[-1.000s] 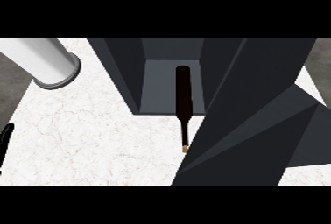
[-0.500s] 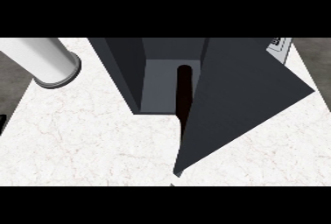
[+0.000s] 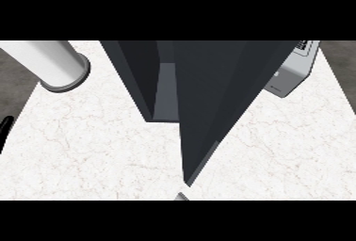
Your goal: Pick up the wine, place it into the cabinet and close the cabinet
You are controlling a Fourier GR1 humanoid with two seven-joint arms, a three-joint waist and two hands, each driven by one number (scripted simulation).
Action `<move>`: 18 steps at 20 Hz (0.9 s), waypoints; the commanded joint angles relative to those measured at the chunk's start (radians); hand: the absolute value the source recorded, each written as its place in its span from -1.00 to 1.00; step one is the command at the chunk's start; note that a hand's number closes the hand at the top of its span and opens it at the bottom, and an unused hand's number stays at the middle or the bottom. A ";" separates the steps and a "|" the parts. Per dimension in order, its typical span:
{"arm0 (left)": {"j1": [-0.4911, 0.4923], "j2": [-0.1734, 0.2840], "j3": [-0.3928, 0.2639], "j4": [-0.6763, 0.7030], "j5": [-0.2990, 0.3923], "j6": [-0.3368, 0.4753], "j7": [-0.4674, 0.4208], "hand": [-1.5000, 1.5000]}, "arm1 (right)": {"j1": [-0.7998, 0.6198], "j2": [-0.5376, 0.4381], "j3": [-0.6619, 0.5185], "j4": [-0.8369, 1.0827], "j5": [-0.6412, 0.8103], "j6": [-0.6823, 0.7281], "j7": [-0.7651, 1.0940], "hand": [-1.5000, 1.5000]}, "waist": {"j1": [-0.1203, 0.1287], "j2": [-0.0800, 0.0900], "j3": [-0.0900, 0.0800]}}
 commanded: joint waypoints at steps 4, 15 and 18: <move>-0.023 -0.009 0.005 -0.006 0.003 0.002 0.029 -1.00 | -0.306 0.193 -0.129 0.241 -0.105 -0.072 0.018 1.00 | 0.025 0.004 -0.001; -0.065 -0.094 -0.054 0.000 -0.085 0.071 0.036 -1.00 | -0.745 0.201 -0.341 0.787 -0.255 -0.046 -0.198 1.00 | 0.008 0.004 0.002; -0.058 -0.079 -0.001 -0.021 -0.046 0.061 0.068 -1.00 | -0.770 0.202 -0.368 0.881 -0.192 0.009 -0.213 1.00 | -0.005 0.000 0.003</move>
